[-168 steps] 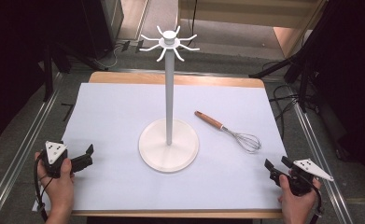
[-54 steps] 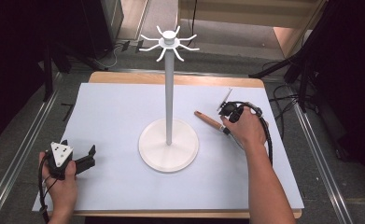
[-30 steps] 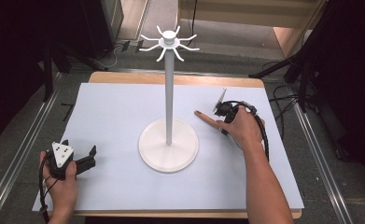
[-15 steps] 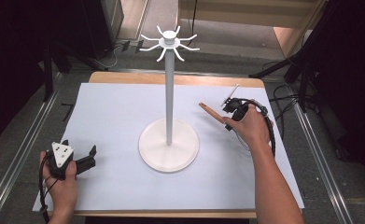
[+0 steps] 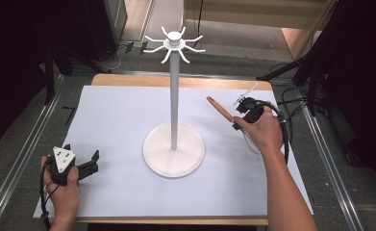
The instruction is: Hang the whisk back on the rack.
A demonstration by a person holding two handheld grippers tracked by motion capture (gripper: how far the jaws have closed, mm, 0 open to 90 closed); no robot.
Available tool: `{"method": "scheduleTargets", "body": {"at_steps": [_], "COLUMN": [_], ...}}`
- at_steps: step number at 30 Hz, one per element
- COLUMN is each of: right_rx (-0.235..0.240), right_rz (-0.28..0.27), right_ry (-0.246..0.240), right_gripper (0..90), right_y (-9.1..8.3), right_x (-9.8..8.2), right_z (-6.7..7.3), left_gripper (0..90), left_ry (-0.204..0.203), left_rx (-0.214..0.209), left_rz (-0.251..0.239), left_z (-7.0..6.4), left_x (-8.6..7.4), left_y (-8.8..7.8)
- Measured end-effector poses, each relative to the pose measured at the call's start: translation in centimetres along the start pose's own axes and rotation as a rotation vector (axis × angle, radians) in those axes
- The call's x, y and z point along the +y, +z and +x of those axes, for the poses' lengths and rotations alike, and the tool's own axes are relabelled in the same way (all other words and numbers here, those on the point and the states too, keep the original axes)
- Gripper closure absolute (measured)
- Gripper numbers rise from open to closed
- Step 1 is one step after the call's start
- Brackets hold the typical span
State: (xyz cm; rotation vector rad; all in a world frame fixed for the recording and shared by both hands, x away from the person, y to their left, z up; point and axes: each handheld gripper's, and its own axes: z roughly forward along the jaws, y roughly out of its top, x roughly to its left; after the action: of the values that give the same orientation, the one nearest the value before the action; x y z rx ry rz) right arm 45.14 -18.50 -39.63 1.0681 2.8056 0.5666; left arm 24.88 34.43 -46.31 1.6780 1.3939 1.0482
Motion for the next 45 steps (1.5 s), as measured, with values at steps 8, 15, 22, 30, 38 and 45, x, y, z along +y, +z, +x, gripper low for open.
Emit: {"method": "scheduleTargets", "body": {"at_steps": [8, 15, 22, 30, 38, 45], "right_rx": [0.022, 0.048, 0.065, 0.072, 0.077, 0.080], "right_rz": [-0.119, -0.222, -0.303, -0.355, -0.416, -0.464], "right_ry": [0.016, 0.028, 0.051, 0.051, 0.036, 0.025], "right_gripper": [82.8, 82.8, 82.8, 82.8, 82.8, 82.8], "right_y": [-1.4, -2.2, -2.4, -2.7, -3.2, -3.5], "right_x": [-0.9, -1.9, -2.9, -3.4, -3.7, -3.8], "right_z": [0.2, 0.4, 0.4, 0.7, 1.2, 1.7], "left_gripper": [7.4, 7.4, 7.3, 7.3, 7.4, 7.4], "left_ry": [-0.001, 0.001, 0.003, 0.000, 0.001, 0.001], "left_rx": [0.002, 0.003, 0.003, 0.004, 0.004, 0.003], "left_rz": [0.001, 0.001, 0.002, 0.001, 0.002, 0.002], "left_z": [0.0, 0.0, 0.0, 0.0, 0.0, 0.1], "left_x": [0.0, 0.0, 0.0, 0.0, 0.0, 0.0], "left_y": [0.0, 0.0, 0.0, 0.0, 0.0, 0.0]}}
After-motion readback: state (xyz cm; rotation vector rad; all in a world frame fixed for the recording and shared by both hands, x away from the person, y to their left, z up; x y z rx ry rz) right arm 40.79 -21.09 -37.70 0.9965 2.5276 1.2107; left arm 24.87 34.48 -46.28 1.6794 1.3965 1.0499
